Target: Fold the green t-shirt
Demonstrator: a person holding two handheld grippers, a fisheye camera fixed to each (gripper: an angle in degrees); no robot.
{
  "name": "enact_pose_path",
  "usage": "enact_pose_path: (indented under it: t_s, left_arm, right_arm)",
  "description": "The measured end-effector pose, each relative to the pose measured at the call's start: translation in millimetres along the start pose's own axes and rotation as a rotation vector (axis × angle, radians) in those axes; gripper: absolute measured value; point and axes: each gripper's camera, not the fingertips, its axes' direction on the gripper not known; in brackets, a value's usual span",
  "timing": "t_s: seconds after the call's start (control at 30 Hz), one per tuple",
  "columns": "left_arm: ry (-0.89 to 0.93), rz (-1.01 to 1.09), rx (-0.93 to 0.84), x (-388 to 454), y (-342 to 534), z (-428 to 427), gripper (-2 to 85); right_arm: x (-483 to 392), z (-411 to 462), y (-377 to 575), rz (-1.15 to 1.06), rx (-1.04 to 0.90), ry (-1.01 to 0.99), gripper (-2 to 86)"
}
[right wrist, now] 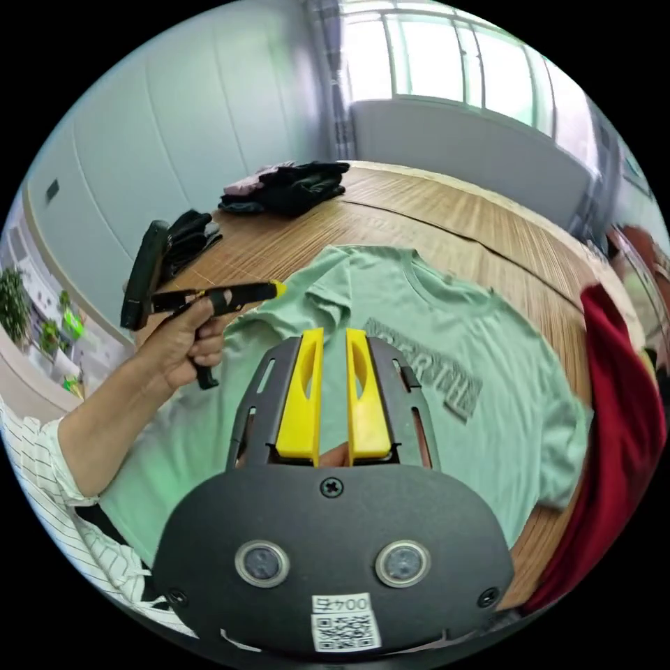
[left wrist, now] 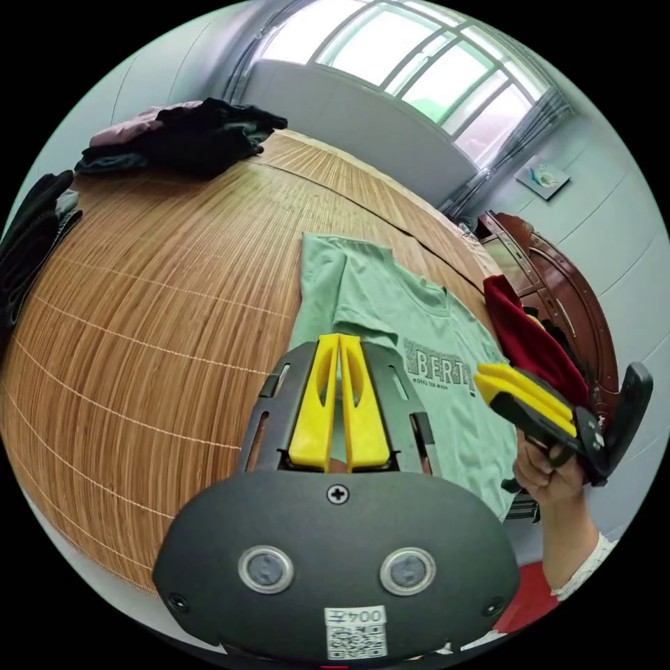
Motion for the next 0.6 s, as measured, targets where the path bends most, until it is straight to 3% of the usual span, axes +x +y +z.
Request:
enact_pose_path:
  t_s: [0.17, 0.3, 0.4, 0.53, 0.6]
  left_arm:
    - [0.061, -0.035, -0.064, -72, -5, 40, 0.7]
    - [0.114, -0.076, -0.059, -112, -6, 64, 0.4]
    - [0.099, -0.068, -0.058, -131, -9, 84, 0.3]
    - [0.106, -0.076, -0.054, -155, -11, 114, 0.2]
    - [0.127, -0.088, -0.051, -165, -12, 128, 0.2]
  right_arm:
    - [-36, 116, -55, -0.264, -0.148, 0.058, 11.5]
    - [-50, 179, -69, -0.395, -0.163, 0.116, 9.8]
    - [-6, 207, -79, -0.245, -0.202, 0.054, 5.5]
    - [125, 217, -69, 0.364, -0.147, -0.066, 7.1]
    - [156, 222, -62, 0.485, -0.124, -0.091, 9.4]
